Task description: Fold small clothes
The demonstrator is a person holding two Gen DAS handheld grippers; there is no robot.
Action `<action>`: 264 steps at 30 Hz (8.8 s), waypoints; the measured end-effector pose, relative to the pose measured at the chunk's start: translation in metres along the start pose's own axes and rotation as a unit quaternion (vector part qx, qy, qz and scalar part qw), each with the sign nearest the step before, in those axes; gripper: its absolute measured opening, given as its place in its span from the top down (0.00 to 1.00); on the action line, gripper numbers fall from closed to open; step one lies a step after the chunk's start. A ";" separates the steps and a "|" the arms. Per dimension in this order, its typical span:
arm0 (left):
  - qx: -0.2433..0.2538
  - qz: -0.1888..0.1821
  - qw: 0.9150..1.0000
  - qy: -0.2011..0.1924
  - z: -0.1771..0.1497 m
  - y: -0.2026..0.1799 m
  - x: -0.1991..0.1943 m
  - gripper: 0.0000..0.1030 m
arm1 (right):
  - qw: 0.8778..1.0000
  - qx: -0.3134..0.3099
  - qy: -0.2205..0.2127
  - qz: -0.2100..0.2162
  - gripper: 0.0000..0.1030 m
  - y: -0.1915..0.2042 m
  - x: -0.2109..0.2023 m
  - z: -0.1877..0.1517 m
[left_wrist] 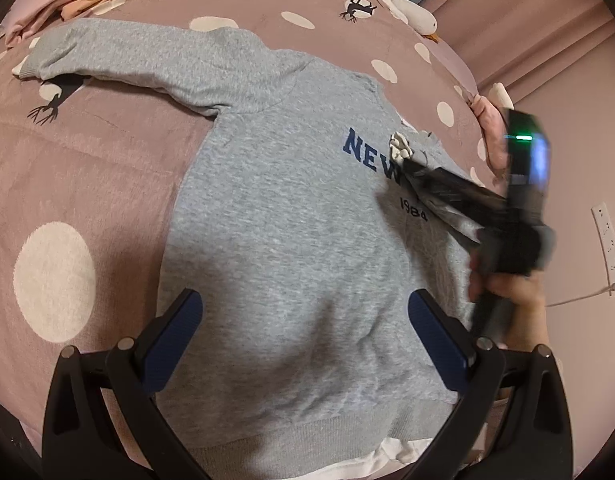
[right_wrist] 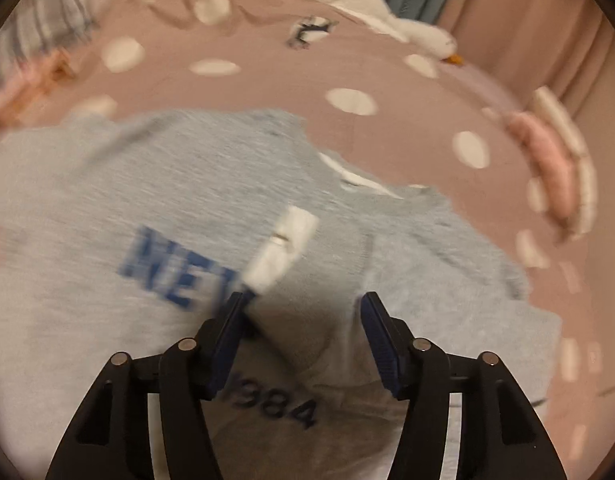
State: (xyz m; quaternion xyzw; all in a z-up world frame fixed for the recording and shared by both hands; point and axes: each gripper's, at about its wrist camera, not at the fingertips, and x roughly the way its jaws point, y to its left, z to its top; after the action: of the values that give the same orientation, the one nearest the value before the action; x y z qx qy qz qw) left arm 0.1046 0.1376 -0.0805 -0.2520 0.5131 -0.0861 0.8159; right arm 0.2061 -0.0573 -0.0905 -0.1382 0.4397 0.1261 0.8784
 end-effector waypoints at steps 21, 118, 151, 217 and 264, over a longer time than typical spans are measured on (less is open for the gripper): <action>-0.133 0.006 0.988 -0.073 0.026 0.082 -0.041 0.00 | 0.992 0.103 -0.031 0.070 0.80 -0.018 0.030 -0.004; 0.166 0.005 0.984 -0.069 0.108 -0.142 0.066 0.21 | 0.909 0.353 -0.092 0.202 0.65 -0.130 -0.086 -0.163; -0.046 -0.090 0.993 -0.058 0.112 0.025 0.059 0.21 | 0.929 0.322 -0.017 0.182 0.49 -0.112 -0.003 -0.055; -0.071 -0.057 0.993 -0.078 0.179 0.020 0.071 0.08 | 0.948 0.242 -0.068 0.194 0.96 -0.123 -0.019 -0.044; -0.063 -0.228 0.971 0.043 -0.058 0.064 -0.043 0.00 | 0.903 0.328 0.020 0.278 0.47 -0.119 -0.086 -0.240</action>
State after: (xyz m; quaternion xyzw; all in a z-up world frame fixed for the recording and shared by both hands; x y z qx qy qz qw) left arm 0.0263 0.1909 -0.0989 -0.4096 0.4814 -0.2479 0.7342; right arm 0.0196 -0.2613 -0.1430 0.2826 0.4945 0.2112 0.7944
